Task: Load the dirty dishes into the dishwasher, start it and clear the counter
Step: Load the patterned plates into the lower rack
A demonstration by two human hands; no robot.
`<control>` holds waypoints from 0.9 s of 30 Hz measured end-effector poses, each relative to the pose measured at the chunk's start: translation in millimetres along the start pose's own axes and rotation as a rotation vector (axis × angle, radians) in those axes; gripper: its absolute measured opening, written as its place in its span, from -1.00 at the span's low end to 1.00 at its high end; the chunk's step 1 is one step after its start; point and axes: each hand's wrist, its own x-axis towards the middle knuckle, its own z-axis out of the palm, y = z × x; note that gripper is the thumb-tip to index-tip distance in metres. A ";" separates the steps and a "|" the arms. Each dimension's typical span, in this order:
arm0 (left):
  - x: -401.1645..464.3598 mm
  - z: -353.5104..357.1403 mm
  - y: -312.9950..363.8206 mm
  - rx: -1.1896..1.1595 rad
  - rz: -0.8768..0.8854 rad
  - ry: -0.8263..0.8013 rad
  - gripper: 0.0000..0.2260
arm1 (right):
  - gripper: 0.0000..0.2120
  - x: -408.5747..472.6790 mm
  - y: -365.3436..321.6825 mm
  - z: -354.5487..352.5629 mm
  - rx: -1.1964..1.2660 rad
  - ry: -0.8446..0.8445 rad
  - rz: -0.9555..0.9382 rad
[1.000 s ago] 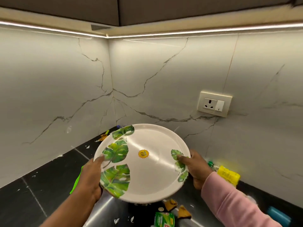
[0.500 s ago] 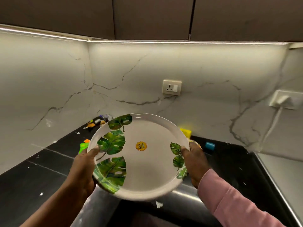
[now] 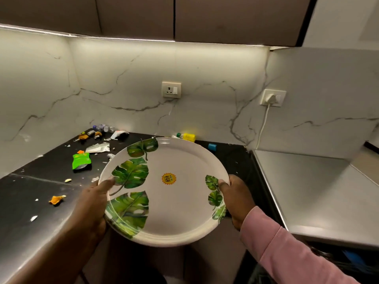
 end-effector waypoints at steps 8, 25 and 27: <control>-144.6 32.6 -83.0 -0.041 -0.007 0.019 -0.77 | -0.86 -99.9 71.0 -110.8 0.059 0.034 -0.004; -394.3 68.5 -252.2 0.078 -0.242 -0.030 -0.58 | -0.86 -333.4 245.8 -295.6 0.004 0.158 0.191; -421.2 69.0 -288.3 0.102 -0.273 -0.009 -0.60 | -0.85 -360.6 279.6 -310.3 -0.013 0.187 0.231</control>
